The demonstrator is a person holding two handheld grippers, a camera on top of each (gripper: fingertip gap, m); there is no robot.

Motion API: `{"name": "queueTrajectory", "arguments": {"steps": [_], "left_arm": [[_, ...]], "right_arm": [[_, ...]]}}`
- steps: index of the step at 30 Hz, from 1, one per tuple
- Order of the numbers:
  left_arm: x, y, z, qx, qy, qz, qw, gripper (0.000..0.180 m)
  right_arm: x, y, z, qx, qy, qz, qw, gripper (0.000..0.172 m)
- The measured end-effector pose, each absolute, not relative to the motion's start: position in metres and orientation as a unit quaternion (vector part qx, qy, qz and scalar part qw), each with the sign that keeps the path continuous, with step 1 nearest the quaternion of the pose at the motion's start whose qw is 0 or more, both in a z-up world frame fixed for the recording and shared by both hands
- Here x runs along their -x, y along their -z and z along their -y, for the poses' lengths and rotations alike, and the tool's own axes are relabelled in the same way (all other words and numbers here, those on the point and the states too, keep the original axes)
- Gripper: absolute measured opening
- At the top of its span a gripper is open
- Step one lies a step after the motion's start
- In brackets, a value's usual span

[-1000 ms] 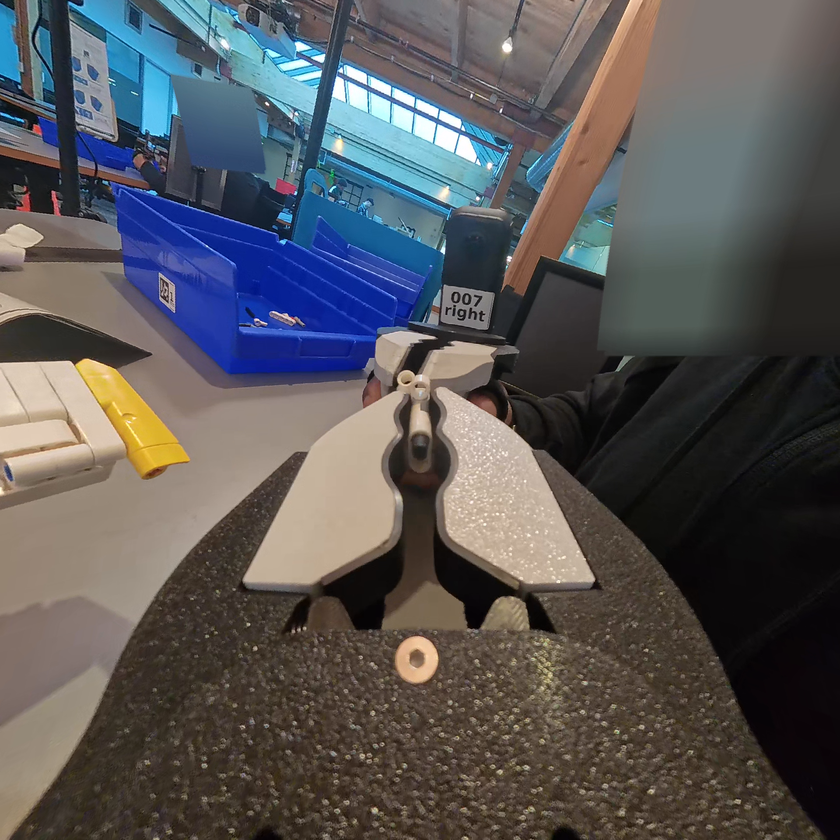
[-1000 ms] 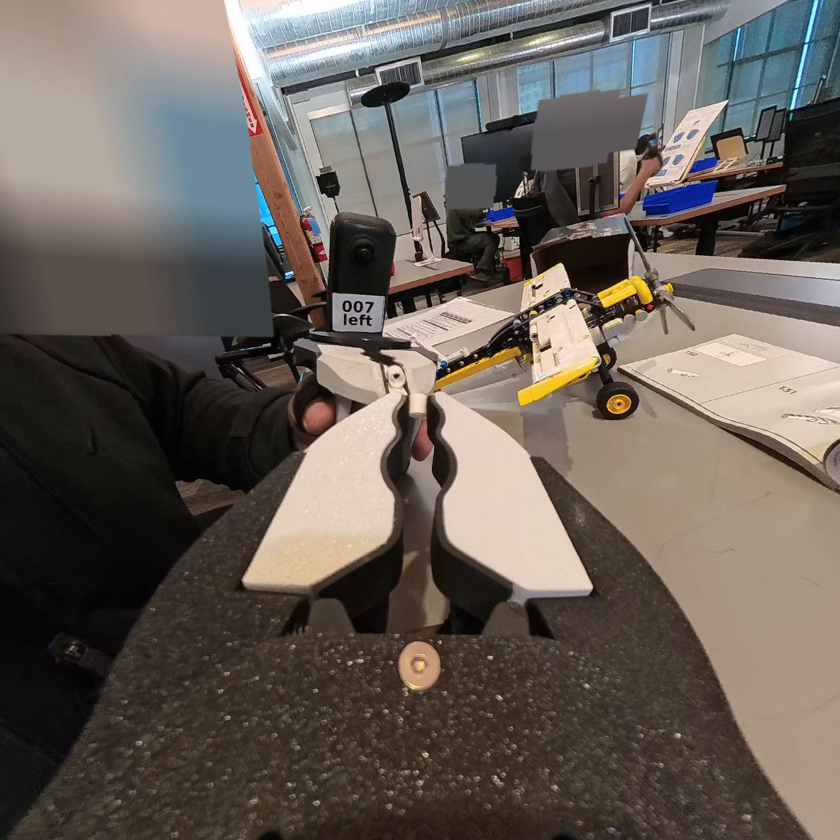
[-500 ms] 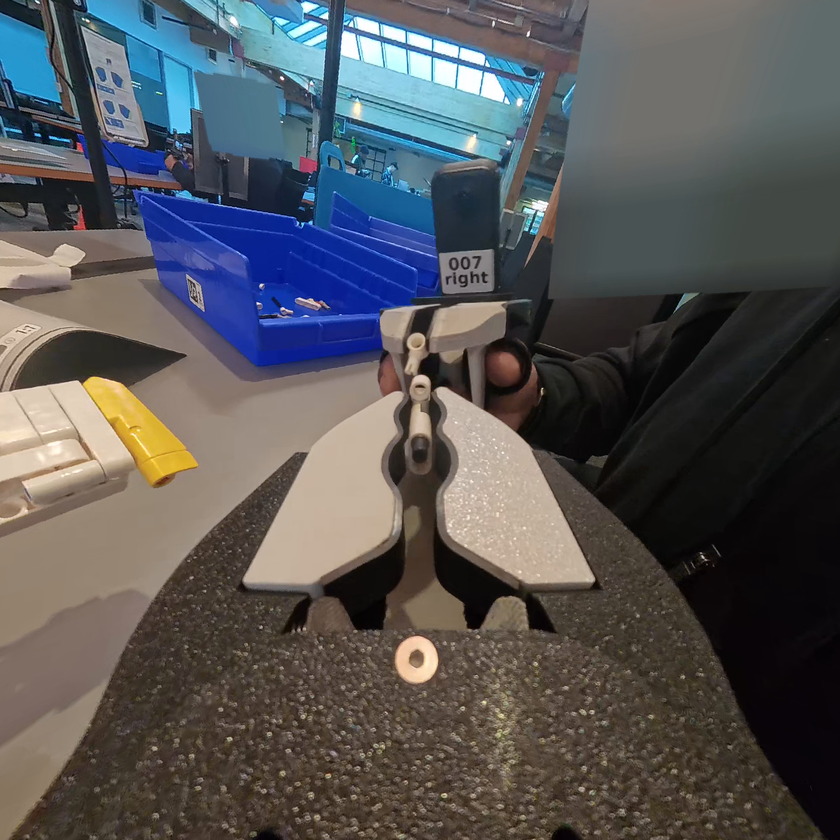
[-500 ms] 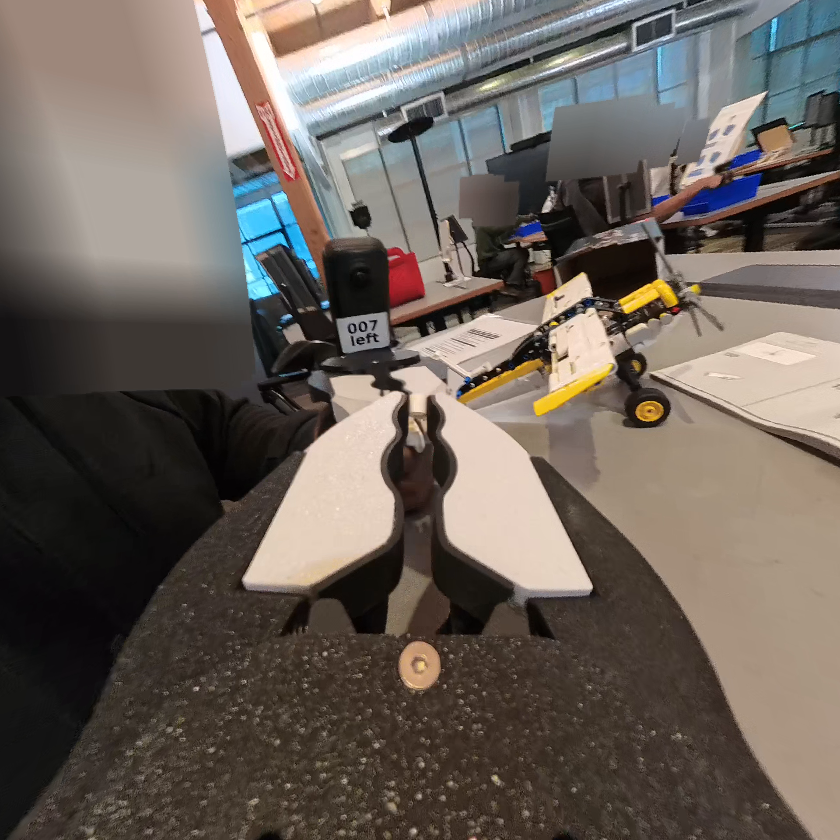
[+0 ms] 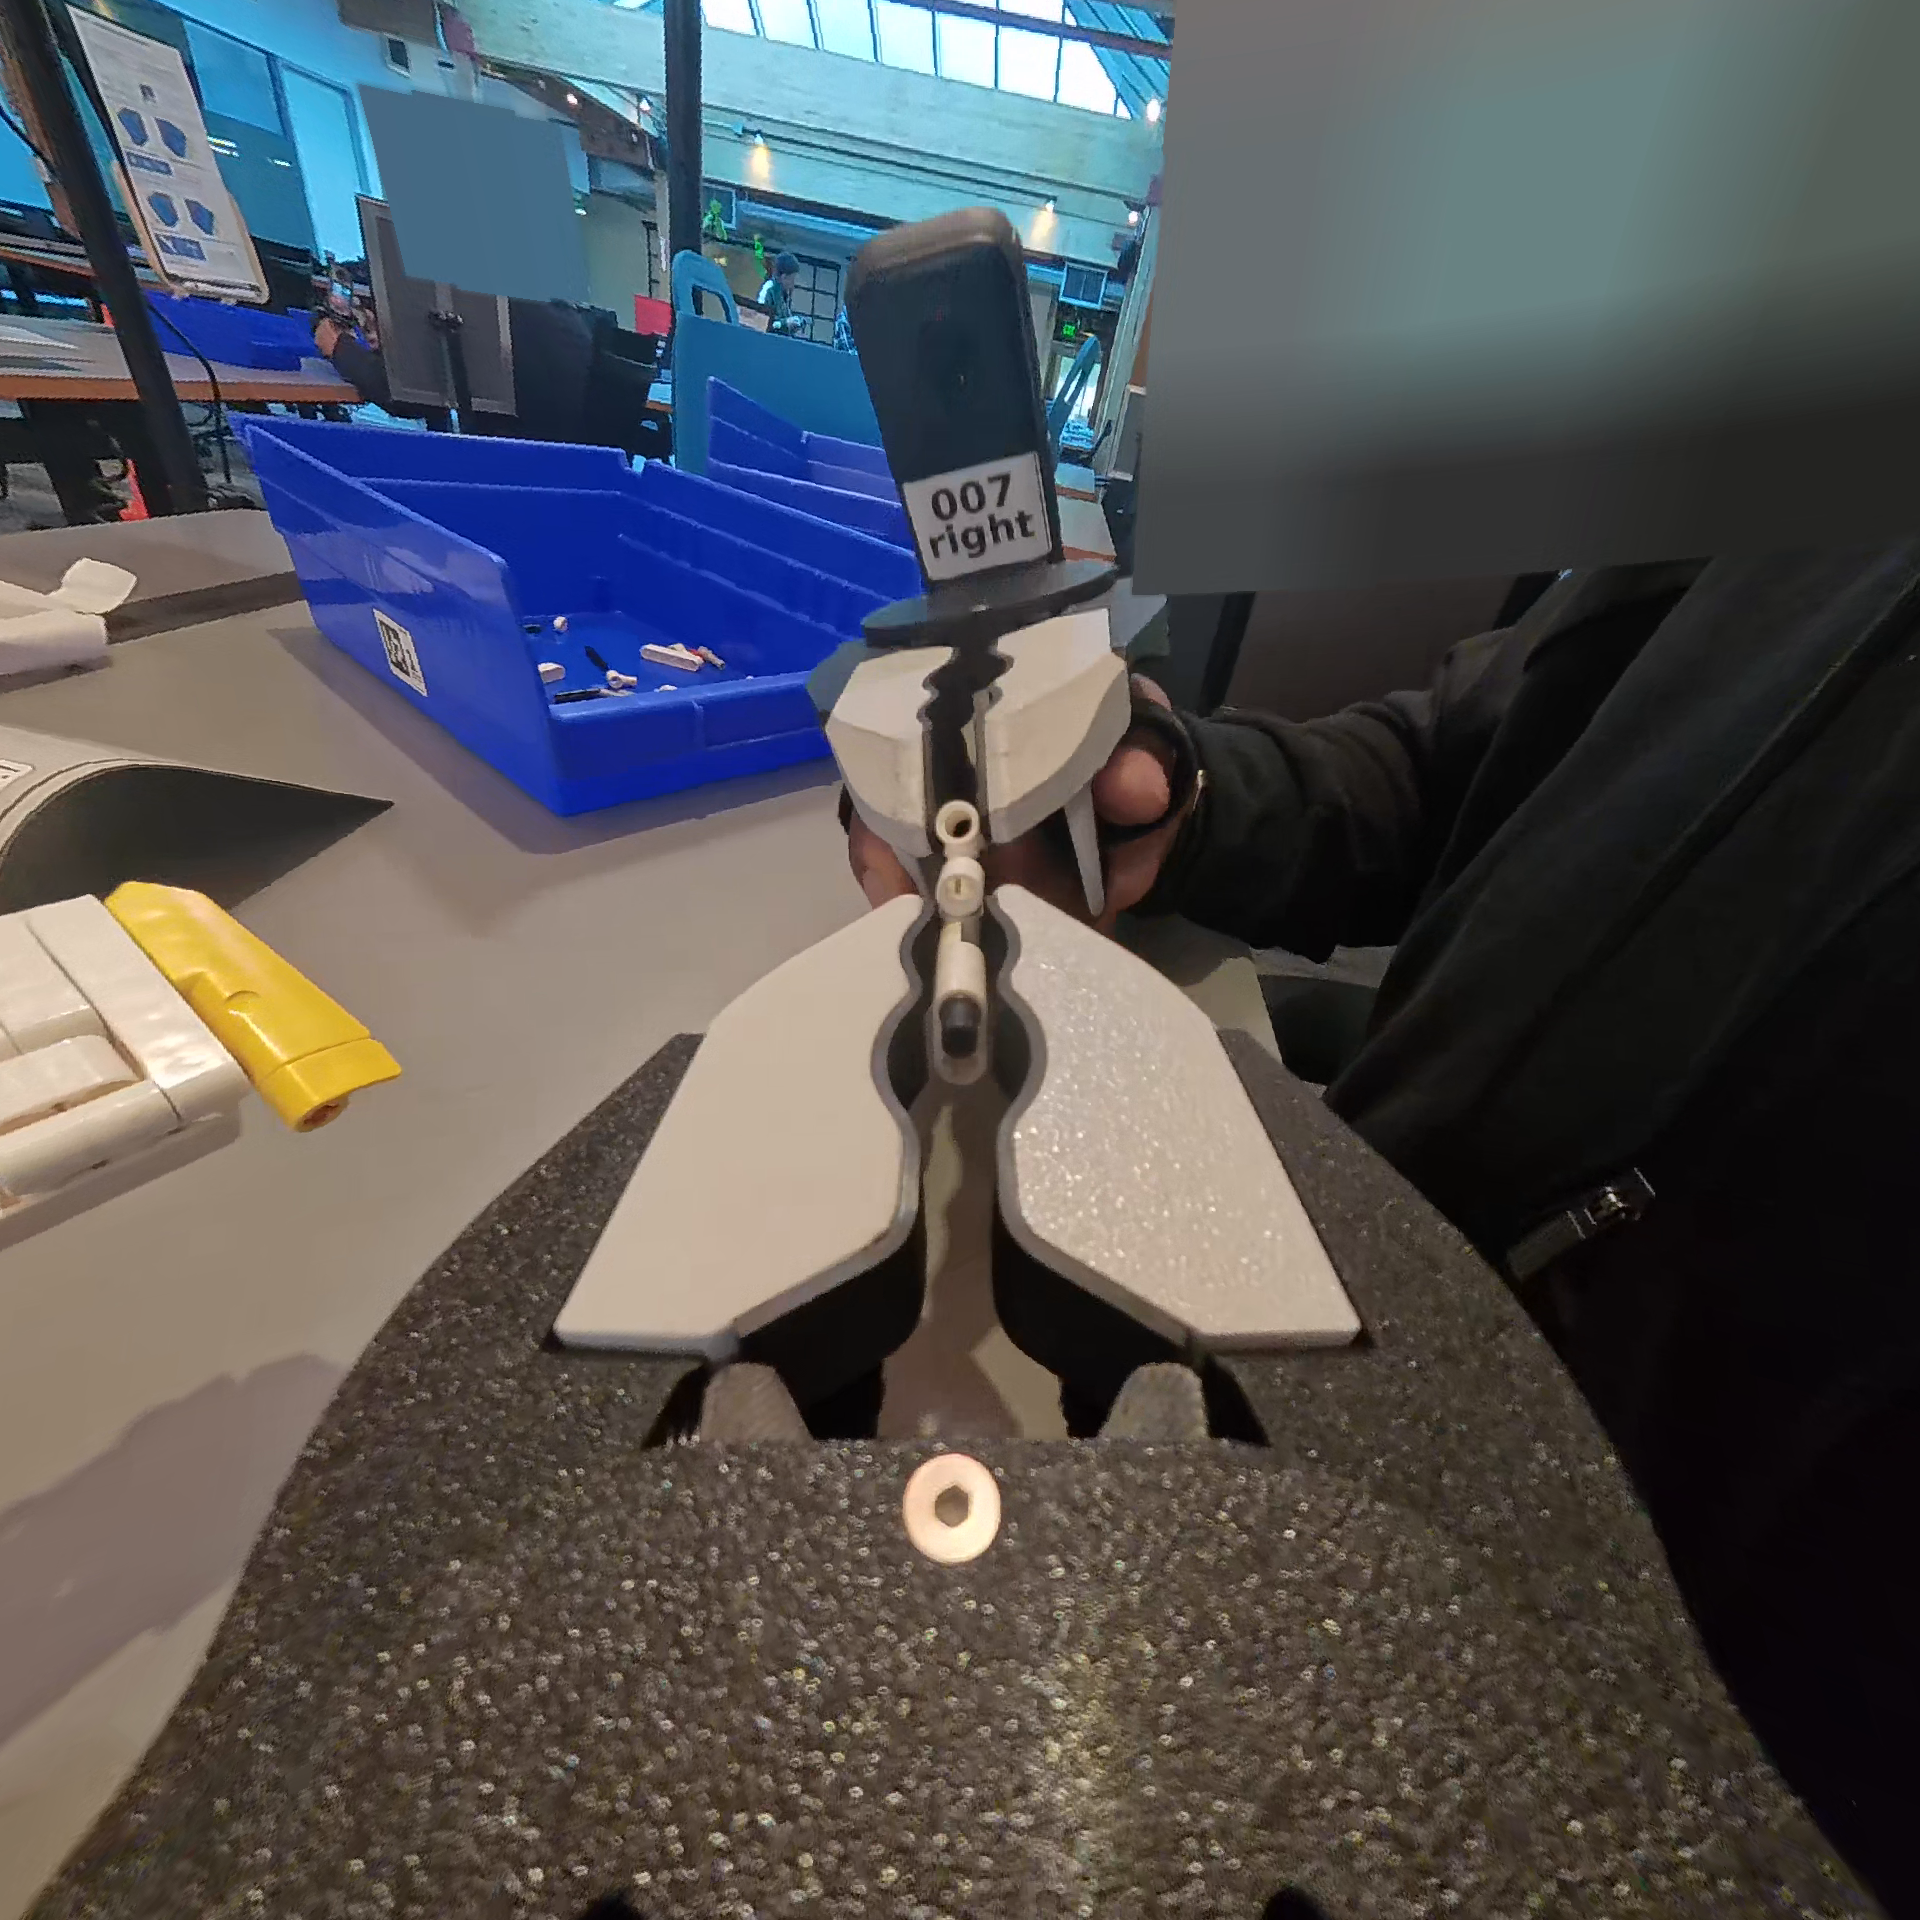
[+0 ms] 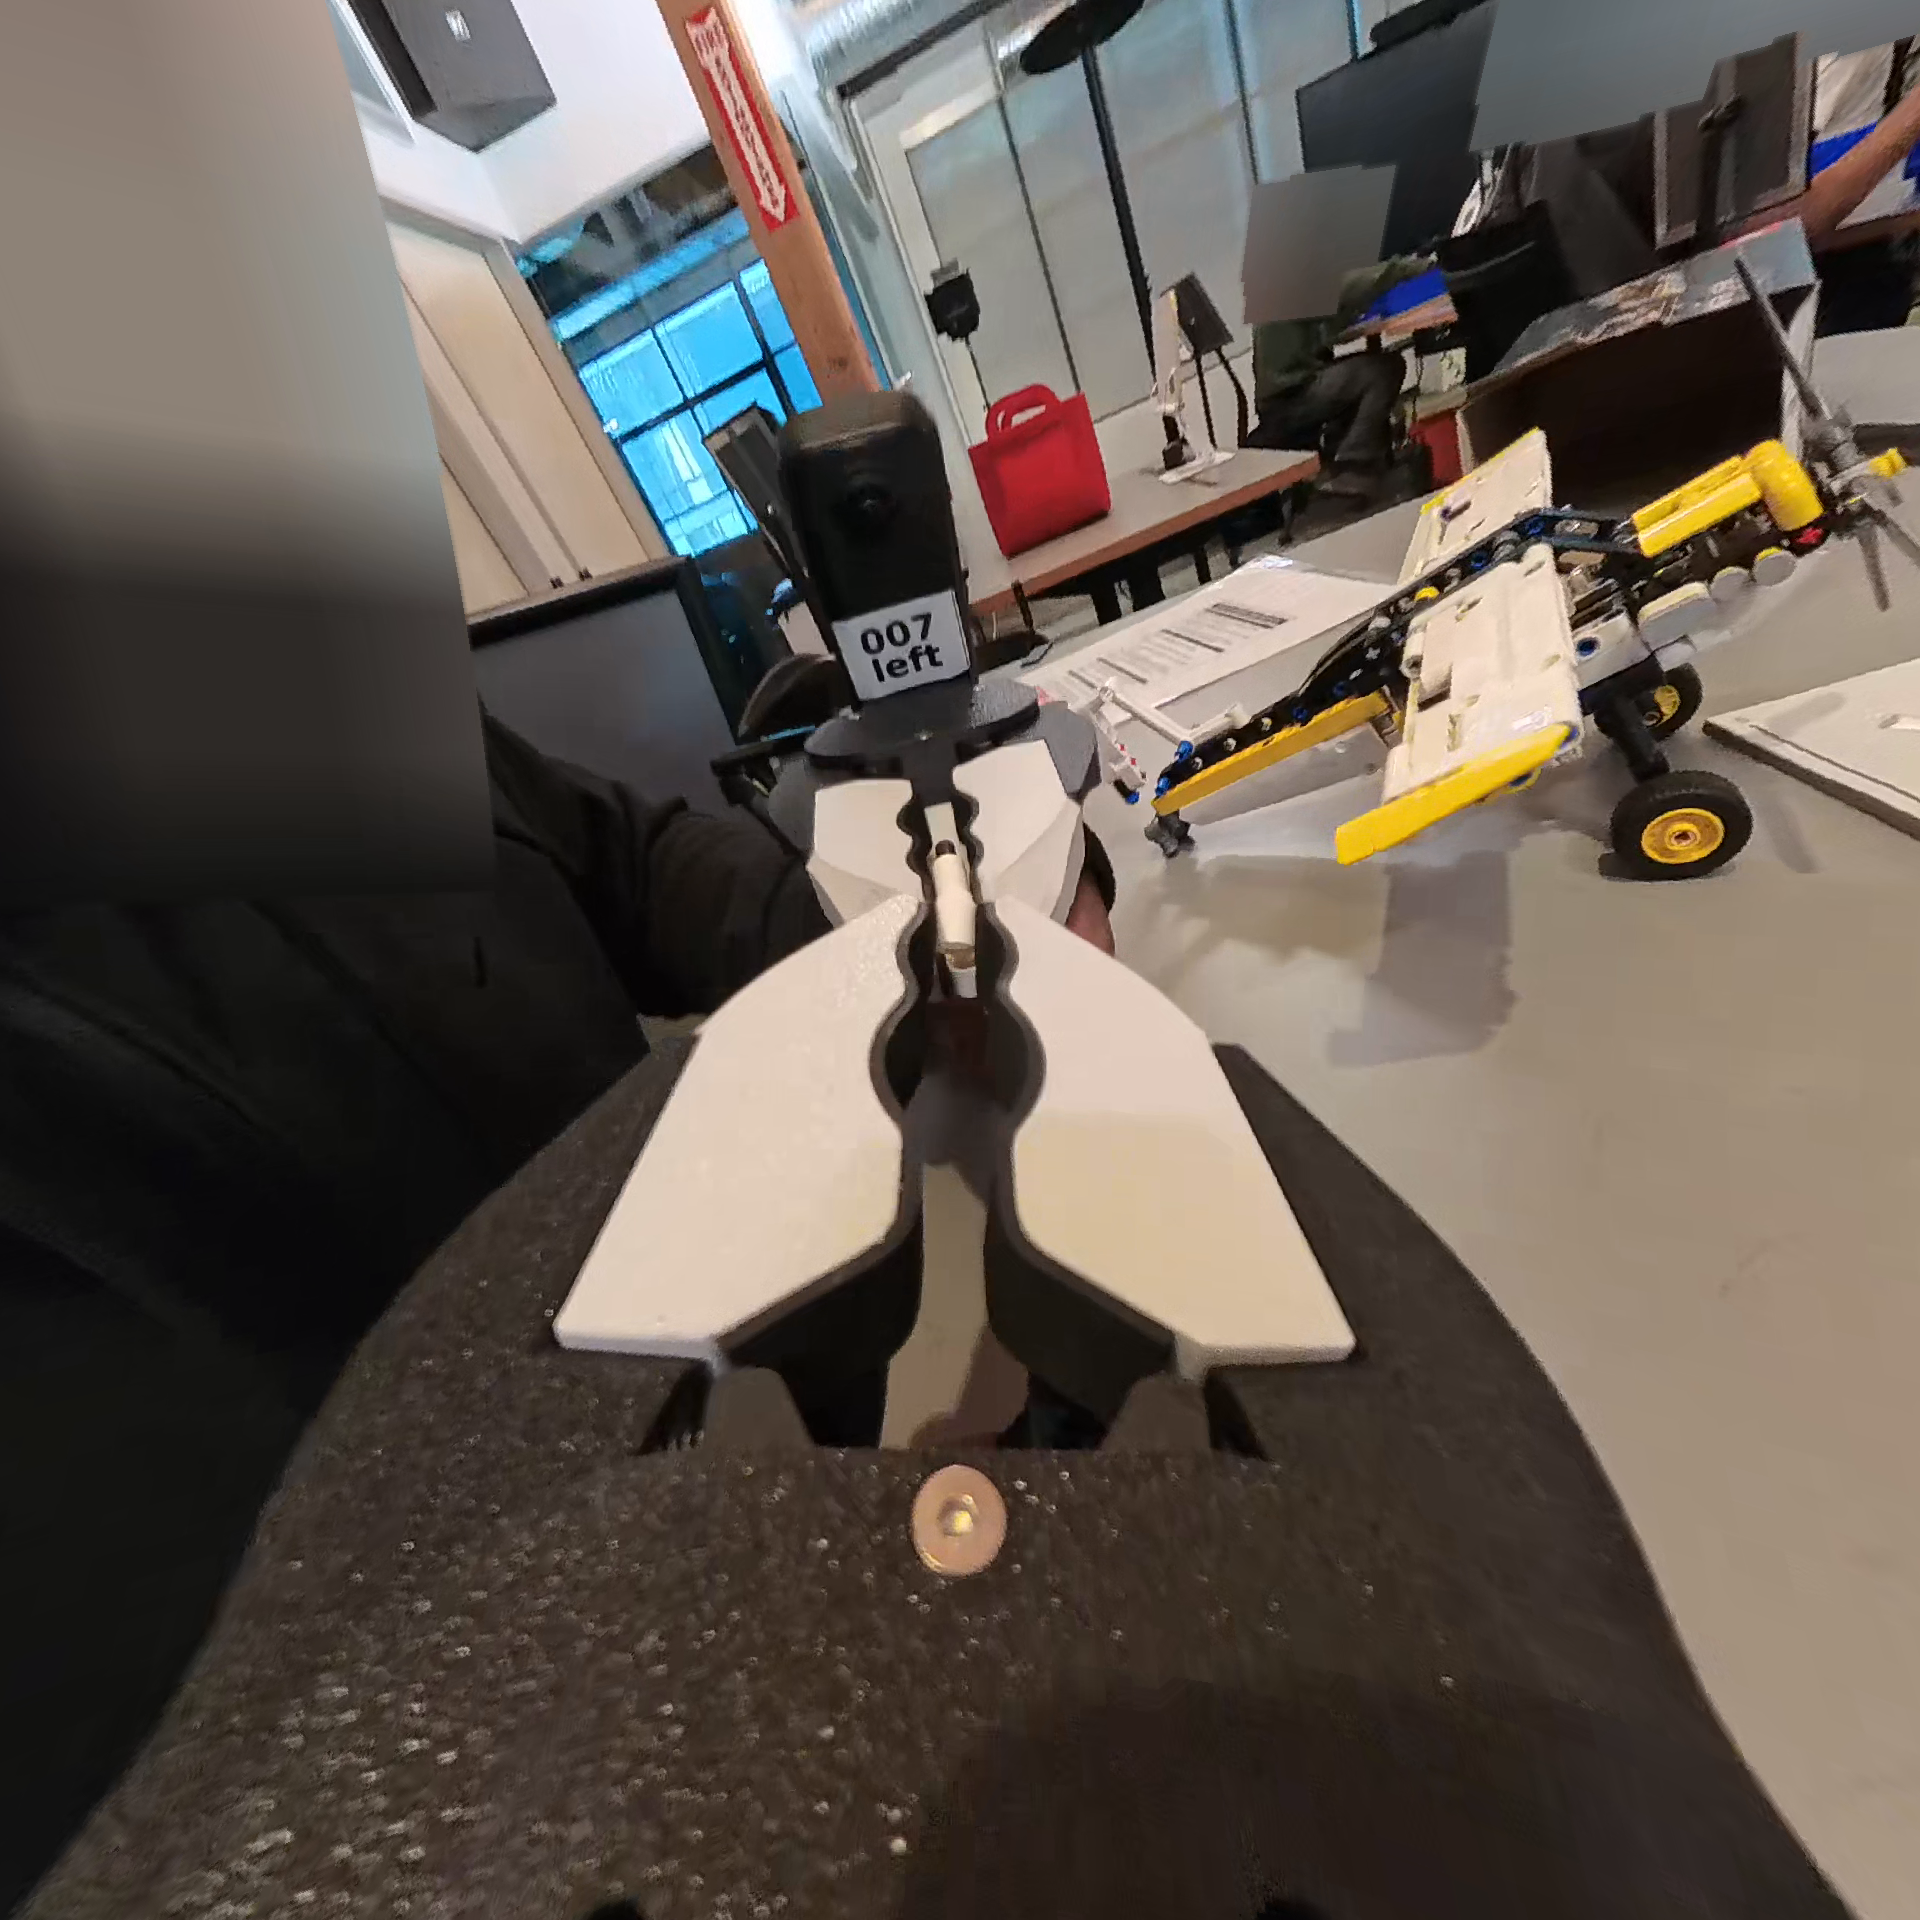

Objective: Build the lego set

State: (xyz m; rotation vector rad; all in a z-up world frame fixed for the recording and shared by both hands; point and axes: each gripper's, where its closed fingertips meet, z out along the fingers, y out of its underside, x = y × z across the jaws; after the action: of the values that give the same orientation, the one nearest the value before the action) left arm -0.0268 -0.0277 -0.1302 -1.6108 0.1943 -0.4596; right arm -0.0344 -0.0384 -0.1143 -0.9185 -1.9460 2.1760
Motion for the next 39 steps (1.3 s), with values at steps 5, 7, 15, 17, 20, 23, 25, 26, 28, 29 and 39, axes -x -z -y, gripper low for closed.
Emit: {"name": "queueTrajectory", "arguments": {"steps": [5, 7, 15, 17, 20, 23, 25, 26, 28, 29, 39], "left_arm": [[0.023, 0.133, 0.027, 0.72, 0.198, -0.099, 0.658, 0.007], [0.021, 0.134, 0.027, 0.722, 0.195, -0.104, 0.656, 0.007], [0.02, 0.136, 0.027, 0.725, 0.196, -0.105, 0.652, 0.007], [0.021, 0.136, 0.027, 0.724, 0.2, -0.102, 0.652, 0.007], [0.021, 0.136, 0.026, 0.724, 0.201, -0.101, 0.652, 0.007], [0.022, 0.136, 0.026, 0.724, 0.203, -0.099, 0.652, 0.007], [0.022, 0.135, 0.026, 0.723, 0.204, -0.098, 0.653, 0.007], [0.022, 0.136, 0.026, 0.723, 0.204, -0.098, 0.653, 0.007], [0.022, 0.136, 0.026, 0.724, 0.202, -0.099, 0.652, 0.007], [0.022, 0.136, 0.026, 0.725, 0.2, -0.1, 0.652, 0.007], [0.021, 0.139, 0.025, 0.732, 0.189, -0.104, 0.647, 0.007]], "right_arm": [[0.03, 0.118, 0.038, 0.288, -0.68, 0.674, 0.03, 0.007], [0.028, 0.12, 0.038, 0.282, -0.669, 0.687, 0.029, 0.007], [0.025, 0.124, 0.036, 0.264, -0.64, 0.72, 0.046, 0.007], [0.025, 0.126, 0.035, 0.264, -0.637, 0.722, 0.049, 0.007], [0.025, 0.129, 0.034, 0.263, -0.632, 0.727, 0.055, 0.007], [0.025, 0.129, 0.034, 0.262, -0.63, 0.728, 0.063, 0.007], [0.026, 0.129, 0.034, 0.261, -0.63, 0.729, 0.065, 0.007], [0.026, 0.129, 0.034, 0.26, -0.63, 0.729, 0.067, 0.007], [0.026, 0.129, 0.034, 0.257, -0.627, 0.732, 0.07, 0.007], [0.026, 0.129, 0.034, 0.256, -0.626, 0.734, 0.072, 0.007], [0.024, 0.132, 0.033, 0.251, -0.597, 0.757, 0.085, 0.007]]}}
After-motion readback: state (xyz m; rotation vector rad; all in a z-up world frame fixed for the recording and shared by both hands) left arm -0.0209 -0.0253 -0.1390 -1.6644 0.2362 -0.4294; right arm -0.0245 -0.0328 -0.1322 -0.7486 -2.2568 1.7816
